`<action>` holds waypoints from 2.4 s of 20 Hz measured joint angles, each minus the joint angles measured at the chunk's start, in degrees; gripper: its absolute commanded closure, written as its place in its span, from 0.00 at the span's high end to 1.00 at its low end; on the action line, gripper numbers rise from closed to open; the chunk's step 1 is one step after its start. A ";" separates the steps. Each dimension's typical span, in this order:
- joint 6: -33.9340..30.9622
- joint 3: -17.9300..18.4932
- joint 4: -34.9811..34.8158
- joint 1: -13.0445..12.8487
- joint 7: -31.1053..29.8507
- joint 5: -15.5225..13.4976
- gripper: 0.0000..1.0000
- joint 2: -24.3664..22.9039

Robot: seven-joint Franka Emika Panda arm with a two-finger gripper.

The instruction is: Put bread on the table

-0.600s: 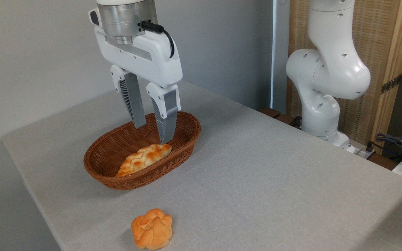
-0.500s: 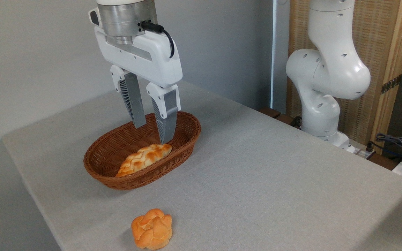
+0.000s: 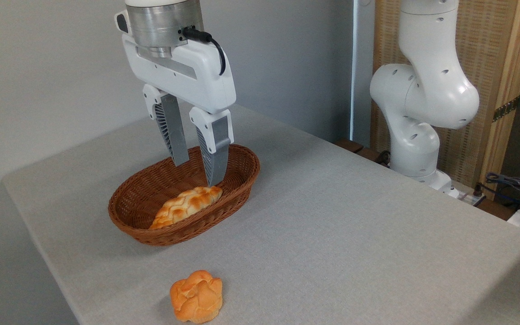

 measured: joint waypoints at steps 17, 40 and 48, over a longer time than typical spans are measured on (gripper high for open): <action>1.27 -1.42 -1.62 -0.32 0.22 -0.90 1.00 0.04; 28.00 -13.38 -25.25 -2.69 -9.32 -1.32 1.00 0.33; 31.72 -13.40 -29.13 -4.58 -9.32 -1.22 0.54 0.35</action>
